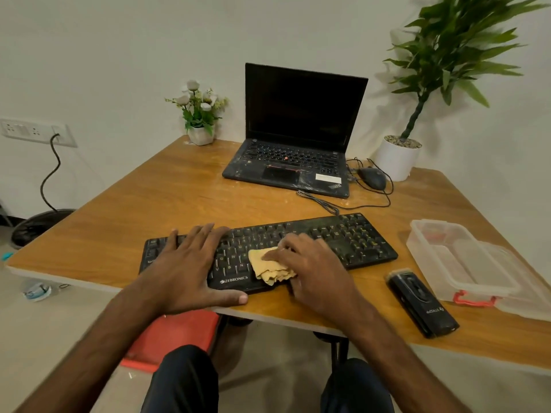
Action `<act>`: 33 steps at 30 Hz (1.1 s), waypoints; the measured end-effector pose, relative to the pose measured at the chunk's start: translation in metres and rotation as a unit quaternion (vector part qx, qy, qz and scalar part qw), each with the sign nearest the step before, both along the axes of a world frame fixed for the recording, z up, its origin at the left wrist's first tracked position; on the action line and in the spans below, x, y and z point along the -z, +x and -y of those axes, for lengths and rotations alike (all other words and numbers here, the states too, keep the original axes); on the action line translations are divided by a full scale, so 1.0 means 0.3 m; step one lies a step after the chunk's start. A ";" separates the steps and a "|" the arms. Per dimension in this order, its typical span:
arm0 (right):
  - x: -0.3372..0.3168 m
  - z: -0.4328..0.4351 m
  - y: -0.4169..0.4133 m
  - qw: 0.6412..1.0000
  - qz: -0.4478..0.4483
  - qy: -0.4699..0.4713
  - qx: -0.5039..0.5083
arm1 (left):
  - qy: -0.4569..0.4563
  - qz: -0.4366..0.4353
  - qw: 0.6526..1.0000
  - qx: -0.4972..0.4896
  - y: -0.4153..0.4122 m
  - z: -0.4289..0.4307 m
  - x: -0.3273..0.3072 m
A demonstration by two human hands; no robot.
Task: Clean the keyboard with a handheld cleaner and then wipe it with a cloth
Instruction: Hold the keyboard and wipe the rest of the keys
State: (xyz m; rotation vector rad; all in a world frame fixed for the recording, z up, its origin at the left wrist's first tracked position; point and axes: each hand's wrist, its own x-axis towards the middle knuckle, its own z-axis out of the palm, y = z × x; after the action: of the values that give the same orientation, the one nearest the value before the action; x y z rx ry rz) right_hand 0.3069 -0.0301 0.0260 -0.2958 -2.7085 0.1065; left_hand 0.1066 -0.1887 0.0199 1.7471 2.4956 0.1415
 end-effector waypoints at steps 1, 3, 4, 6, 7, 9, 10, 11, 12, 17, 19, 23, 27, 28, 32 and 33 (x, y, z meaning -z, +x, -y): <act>-0.001 -0.007 0.005 1.000 0.005 0.009 0.009 | -0.009 -0.002 1.000 0.002 -0.002 -0.010 -0.004; -0.015 -0.043 -0.001 0.998 0.014 0.020 0.061 | -0.012 -0.014 1.000 0.013 -0.005 -0.027 -0.009; -0.026 -0.070 -0.011 0.995 0.018 0.018 0.093 | -0.012 -0.015 1.000 0.016 -0.003 -0.035 -0.012; -0.046 -0.106 -0.032 0.989 0.022 -0.002 0.145 | -0.016 0.001 1.000 0.016 0.008 -0.043 -0.017; -0.051 -0.111 -0.041 0.987 0.028 -0.013 0.155 | -0.015 0.010 1.000 0.016 0.011 -0.046 -0.020; -0.054 -0.081 -0.055 0.991 0.037 -0.043 0.121 | -0.023 0.019 0.999 0.013 0.017 -0.050 -0.033; -0.050 -0.051 -0.059 0.994 0.045 -0.060 0.082 | -0.031 0.020 0.999 0.010 0.019 -0.052 -0.038; -0.044 -0.017 -0.057 0.996 0.046 -0.070 0.041 | -0.039 0.020 0.999 0.006 0.020 -0.055 -0.041; -0.042 0.006 -0.057 0.996 0.047 -0.072 0.010 | -0.046 0.020 0.999 0.004 0.020 -0.059 -0.044; -0.054 -0.102 -0.124 0.996 0.048 -0.023 0.072 | -0.052 0.038 0.998 0.006 0.015 -0.074 -0.047; -0.064 -0.146 -0.156 0.990 0.037 -0.045 0.126 | -0.055 0.043 0.998 0.004 0.015 -0.082 -0.049; -0.079 -0.066 -0.129 0.991 0.065 -0.086 0.083 | -0.076 0.041 0.996 -0.008 0.011 -0.090 -0.052; -0.050 0.065 -0.004 0.996 0.078 -0.031 -0.008 | -0.136 0.024 0.990 -0.019 0.018 -0.104 -0.072; -0.044 0.064 0.009 0.997 0.078 -0.011 -0.001 | -0.147 0.019 0.989 -0.021 0.023 -0.107 -0.079; -0.057 0.003 0.018 0.987 0.074 -0.011 0.141 | -0.156 0.014 0.987 -0.028 0.028 -0.117 -0.095; -0.059 0.003 0.017 0.984 0.064 -0.014 0.164 | -0.158 0.014 0.987 -0.028 0.029 -0.115 -0.098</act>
State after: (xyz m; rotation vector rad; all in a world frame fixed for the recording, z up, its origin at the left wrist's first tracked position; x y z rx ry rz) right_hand 0.3121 -0.0311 0.0438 -0.7748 -2.7433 0.0306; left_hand 0.1154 -0.1543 0.0492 1.5379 2.3893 -0.2136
